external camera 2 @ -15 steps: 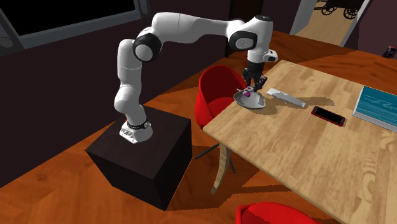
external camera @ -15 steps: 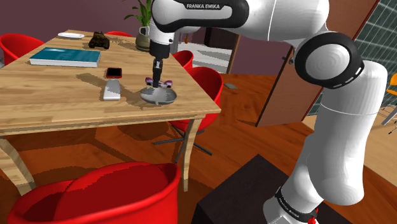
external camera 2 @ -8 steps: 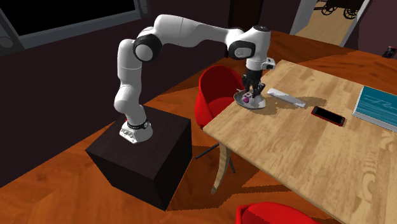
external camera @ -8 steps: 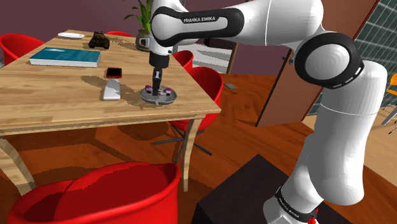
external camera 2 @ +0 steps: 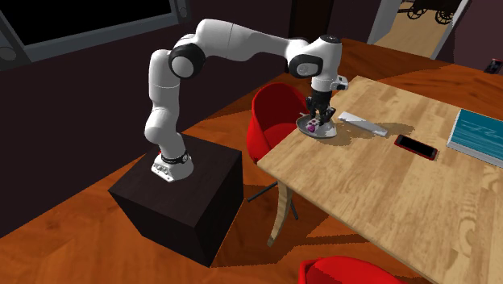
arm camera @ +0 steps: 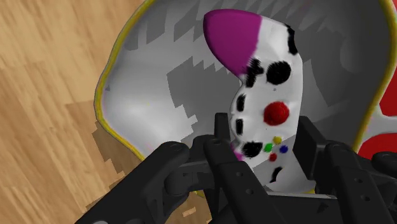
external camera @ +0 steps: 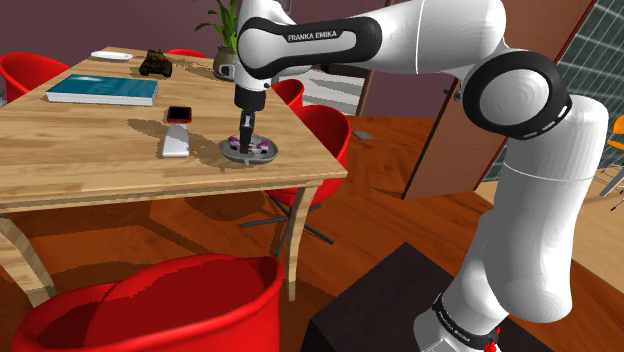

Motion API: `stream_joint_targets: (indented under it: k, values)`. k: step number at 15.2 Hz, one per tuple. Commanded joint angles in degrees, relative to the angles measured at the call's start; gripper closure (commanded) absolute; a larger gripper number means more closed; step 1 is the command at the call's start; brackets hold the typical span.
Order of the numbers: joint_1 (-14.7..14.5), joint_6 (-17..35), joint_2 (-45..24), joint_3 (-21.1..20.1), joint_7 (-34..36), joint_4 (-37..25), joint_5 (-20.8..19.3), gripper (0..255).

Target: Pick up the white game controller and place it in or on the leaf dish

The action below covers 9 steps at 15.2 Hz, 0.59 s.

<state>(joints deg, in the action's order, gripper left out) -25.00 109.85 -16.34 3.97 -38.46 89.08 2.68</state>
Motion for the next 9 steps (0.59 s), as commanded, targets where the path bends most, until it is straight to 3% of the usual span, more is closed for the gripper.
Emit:
stream_joint_targets:
  k: [1,6,9]
  values:
    - [0.00,0.01,0.00,0.00,0.00,0.00,0.00,0]
    - [0.00,0.01,0.00,0.00,0.00,0.00,0.00,0]
    - [0.10,-5.45,0.71,0.07,0.08,-4.76,-0.09,0]
